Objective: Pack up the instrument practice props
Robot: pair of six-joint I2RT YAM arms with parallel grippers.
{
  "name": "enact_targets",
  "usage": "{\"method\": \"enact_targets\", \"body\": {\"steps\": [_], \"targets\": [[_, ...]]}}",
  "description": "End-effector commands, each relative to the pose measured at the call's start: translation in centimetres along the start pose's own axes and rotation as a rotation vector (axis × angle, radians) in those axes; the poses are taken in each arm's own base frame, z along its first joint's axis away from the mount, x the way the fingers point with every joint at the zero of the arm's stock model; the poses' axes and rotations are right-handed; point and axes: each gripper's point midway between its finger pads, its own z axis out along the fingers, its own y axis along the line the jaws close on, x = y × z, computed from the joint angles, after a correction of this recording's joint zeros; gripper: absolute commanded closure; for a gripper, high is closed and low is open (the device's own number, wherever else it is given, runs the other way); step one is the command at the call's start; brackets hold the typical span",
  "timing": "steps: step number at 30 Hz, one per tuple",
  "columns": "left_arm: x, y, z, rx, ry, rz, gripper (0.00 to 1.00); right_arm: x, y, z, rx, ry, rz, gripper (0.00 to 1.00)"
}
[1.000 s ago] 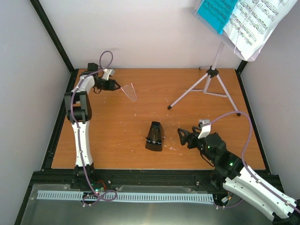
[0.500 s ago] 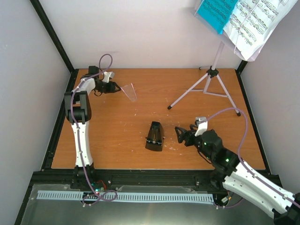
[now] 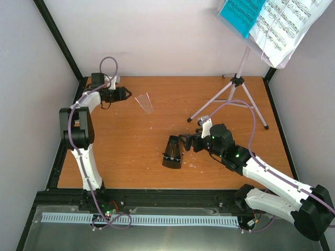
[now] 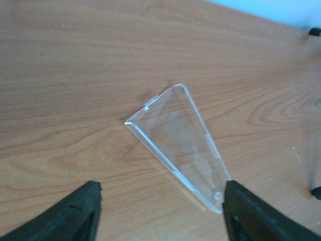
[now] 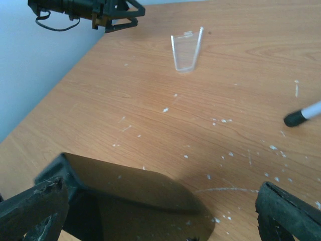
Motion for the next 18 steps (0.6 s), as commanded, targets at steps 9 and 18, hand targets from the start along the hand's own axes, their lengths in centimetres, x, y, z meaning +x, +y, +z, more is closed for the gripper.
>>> {"method": "enact_targets", "body": {"steps": [9, 18], "targets": [[-8.1, 2.3, -1.3, -0.115, -0.021, 0.27, 0.18, -2.6, 2.4, 0.6, -0.086, -0.014, -0.061, 0.01], [-7.3, 5.5, 3.2, -0.11, -0.006, 0.346, 0.34, -1.5, 2.0, 1.3, -0.074, 0.032, -0.015, 0.04]]}}
